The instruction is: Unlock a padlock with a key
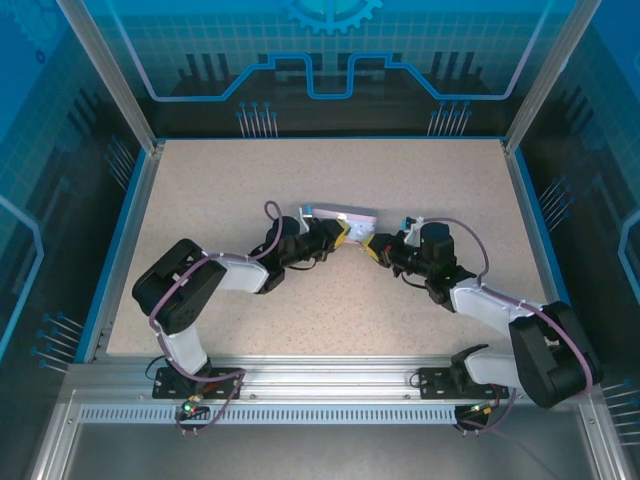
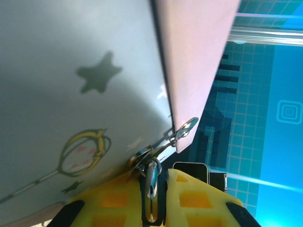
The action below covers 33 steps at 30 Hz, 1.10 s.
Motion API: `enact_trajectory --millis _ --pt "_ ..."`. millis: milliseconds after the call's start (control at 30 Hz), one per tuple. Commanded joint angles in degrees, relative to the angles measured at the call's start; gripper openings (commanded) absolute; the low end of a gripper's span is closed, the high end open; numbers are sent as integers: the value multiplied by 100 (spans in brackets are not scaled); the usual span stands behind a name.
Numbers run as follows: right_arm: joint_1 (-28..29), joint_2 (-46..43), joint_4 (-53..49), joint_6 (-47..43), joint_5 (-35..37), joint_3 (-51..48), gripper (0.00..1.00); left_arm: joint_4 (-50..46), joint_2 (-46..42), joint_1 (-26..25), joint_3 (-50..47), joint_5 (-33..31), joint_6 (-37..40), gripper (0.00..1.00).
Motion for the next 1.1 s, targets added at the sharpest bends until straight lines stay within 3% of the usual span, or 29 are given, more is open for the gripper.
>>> enact_trajectory --millis 0,533,1067 --pt "-68 -94 251 252 266 22 0 774 -214 32 -111 7 -123 0" --pt "155 105 682 994 666 10 0 1821 -15 27 -241 -169 -251 0" --pt "411 527 825 1140 809 306 0 1720 -33 -36 -306 -248 -186 0"
